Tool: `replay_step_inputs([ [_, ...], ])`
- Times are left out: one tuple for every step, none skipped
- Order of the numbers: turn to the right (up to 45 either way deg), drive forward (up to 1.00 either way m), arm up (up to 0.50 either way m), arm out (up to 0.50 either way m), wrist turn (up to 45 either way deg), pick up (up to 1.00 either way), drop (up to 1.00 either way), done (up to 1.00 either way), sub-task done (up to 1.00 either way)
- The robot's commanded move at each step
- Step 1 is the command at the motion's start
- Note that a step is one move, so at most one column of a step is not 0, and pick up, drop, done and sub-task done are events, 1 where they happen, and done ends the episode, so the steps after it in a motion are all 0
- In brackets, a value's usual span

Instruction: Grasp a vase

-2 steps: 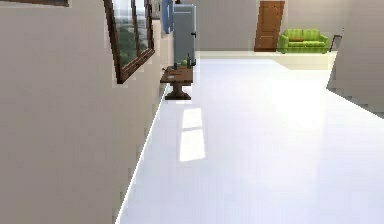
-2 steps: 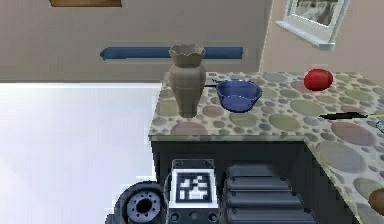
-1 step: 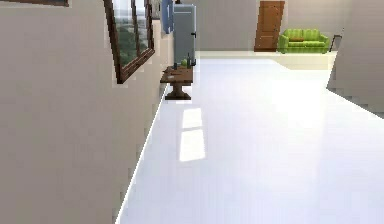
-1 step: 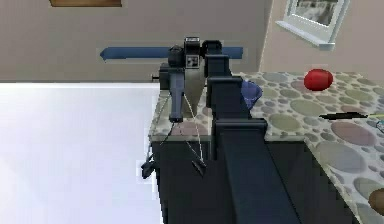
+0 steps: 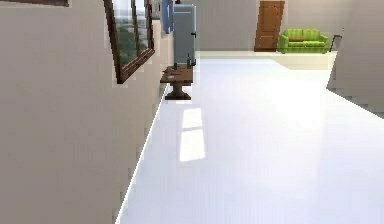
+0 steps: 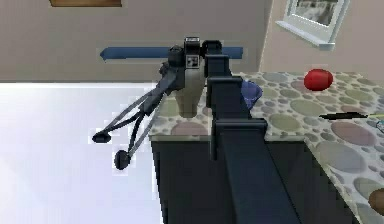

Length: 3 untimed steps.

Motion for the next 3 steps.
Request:
replay_step_inputs([
  [0.0,0.0,0.0,0.0,45.0,0.0,0.0,0.0,0.0],
  [0.0,0.0,0.0,0.0,45.0,0.0,0.0,0.0,0.0],
  [0.0,0.0,0.0,0.0,42.0,0.0,0.0,0.0,0.0],
])
